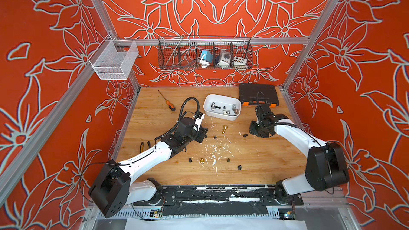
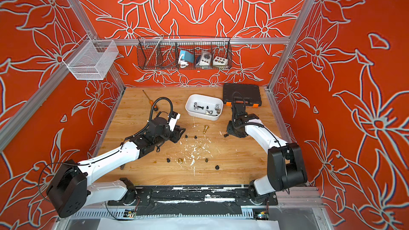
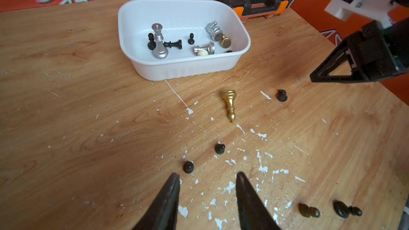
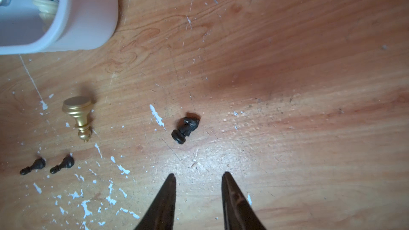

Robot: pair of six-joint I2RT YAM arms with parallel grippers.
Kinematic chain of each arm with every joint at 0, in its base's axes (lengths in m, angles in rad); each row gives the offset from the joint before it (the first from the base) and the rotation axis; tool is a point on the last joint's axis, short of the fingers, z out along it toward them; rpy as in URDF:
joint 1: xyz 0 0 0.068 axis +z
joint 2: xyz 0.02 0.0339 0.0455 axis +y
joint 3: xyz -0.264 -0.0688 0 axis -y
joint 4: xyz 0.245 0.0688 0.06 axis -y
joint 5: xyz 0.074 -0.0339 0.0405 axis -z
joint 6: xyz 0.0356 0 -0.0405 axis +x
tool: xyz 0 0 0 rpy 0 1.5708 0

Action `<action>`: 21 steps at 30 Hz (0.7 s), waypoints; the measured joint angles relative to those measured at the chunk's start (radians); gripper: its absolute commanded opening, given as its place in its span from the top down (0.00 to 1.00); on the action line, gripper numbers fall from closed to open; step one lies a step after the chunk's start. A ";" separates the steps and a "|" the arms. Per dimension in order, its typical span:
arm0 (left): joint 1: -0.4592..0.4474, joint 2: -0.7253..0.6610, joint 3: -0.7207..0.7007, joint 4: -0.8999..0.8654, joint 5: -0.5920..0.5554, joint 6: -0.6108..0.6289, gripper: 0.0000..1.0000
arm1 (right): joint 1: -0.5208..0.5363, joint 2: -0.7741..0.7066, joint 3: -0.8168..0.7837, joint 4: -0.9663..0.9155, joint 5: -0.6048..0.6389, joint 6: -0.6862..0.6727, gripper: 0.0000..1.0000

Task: Put the chess pieces into the storage box
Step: Pick up the chess piece at the center of the board.

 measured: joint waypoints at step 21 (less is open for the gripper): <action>0.000 -0.023 -0.040 -0.007 0.013 -0.015 0.57 | 0.100 0.213 0.072 0.040 0.106 0.154 0.62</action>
